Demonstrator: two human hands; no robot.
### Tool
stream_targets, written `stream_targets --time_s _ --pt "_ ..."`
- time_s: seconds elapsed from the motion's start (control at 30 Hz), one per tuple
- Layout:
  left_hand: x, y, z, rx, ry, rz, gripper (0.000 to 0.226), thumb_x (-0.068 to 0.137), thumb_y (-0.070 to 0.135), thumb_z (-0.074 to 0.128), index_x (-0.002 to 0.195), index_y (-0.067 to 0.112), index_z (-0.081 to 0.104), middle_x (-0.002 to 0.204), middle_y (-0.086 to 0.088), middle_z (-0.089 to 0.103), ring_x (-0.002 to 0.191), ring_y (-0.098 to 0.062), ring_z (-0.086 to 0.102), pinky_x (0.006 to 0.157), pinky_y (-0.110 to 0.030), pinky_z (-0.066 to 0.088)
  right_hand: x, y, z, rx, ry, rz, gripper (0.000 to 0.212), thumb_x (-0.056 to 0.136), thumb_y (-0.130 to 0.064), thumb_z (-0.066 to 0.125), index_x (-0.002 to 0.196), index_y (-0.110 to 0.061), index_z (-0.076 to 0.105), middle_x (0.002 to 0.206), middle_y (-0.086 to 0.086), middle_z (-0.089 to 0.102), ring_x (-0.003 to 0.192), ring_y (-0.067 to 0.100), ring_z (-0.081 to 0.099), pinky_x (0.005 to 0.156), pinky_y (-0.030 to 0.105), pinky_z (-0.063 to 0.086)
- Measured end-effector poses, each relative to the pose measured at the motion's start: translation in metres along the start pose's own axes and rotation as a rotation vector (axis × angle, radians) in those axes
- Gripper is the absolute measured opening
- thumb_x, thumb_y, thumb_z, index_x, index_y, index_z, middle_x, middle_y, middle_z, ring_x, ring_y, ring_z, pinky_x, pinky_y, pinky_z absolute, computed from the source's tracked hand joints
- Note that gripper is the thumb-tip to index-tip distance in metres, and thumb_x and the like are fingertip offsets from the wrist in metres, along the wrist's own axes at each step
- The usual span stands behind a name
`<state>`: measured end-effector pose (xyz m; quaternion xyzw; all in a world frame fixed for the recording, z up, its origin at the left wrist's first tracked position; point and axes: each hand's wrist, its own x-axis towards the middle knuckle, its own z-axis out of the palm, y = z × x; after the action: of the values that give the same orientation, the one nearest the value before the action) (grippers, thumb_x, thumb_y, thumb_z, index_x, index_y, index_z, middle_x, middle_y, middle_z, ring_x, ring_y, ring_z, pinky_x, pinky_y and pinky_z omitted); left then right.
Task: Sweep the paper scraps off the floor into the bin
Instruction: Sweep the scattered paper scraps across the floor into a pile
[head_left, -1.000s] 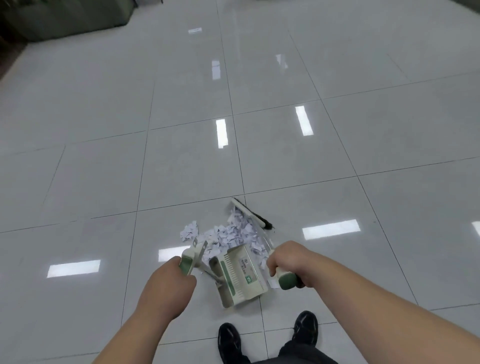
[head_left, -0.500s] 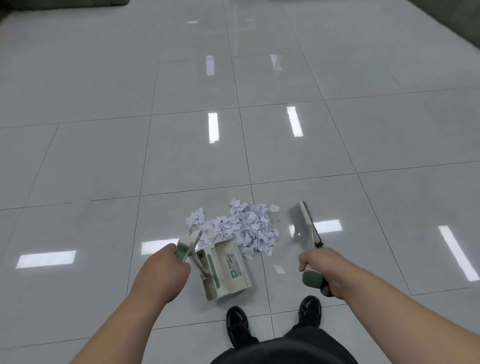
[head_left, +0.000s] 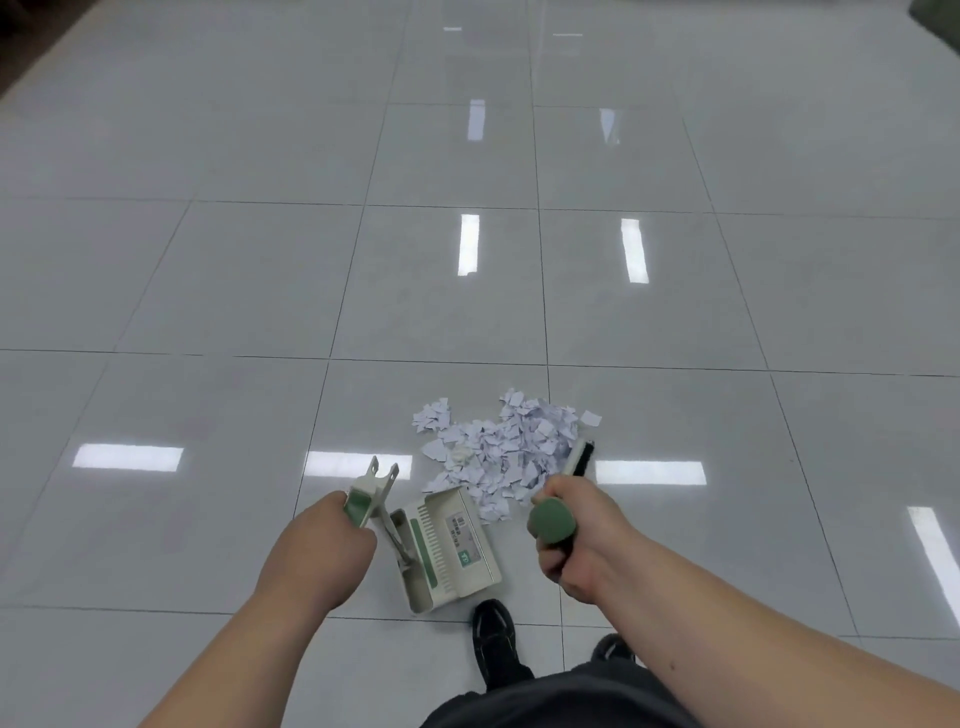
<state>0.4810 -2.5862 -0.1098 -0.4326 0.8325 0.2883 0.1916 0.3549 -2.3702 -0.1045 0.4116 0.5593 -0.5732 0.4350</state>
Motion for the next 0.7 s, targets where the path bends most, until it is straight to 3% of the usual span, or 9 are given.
stream_targets --time_s 0.2,0.43,0.7 --pt "-0.005 -0.026 -0.010 -0.023 0.030 -0.055 0.012 0.084 0.012 0.047 0.090 0.015 0.057 0.073 -0.006 0.063 0.058 -0.026 0.056 0.054 -0.031 0.046 -0.024 -0.005 0.030 0.042 0.006 -0.048 0.014 0.076 -0.008 0.057 0.087 -0.015 0.061 0.065 0.008 0.052 0.042 0.015 0.035 0.037 0.016 0.027" --pt "-0.013 -0.038 -0.008 -0.052 0.061 -0.077 0.010 0.088 0.014 0.049 0.091 0.017 0.058 0.075 -0.004 0.064 0.064 -0.024 0.059 0.054 -0.030 0.042 -0.038 0.011 0.047 -0.195 0.074 -0.109 0.013 0.076 -0.004 0.059 0.088 -0.009 0.062 0.066 0.009 0.050 0.044 0.018 0.037 0.040 0.017 0.030" --pt "-0.010 -0.033 0.002 -0.068 0.085 -0.124 0.008 0.090 0.015 0.049 0.087 0.016 0.056 0.078 -0.004 0.063 0.069 -0.024 0.059 0.056 -0.030 0.040 0.022 -0.015 0.009 -0.293 0.184 -0.183 0.015 0.078 -0.005 0.063 0.092 -0.008 0.058 0.088 0.014 0.055 0.055 0.020 0.046 0.041 0.017 0.034"
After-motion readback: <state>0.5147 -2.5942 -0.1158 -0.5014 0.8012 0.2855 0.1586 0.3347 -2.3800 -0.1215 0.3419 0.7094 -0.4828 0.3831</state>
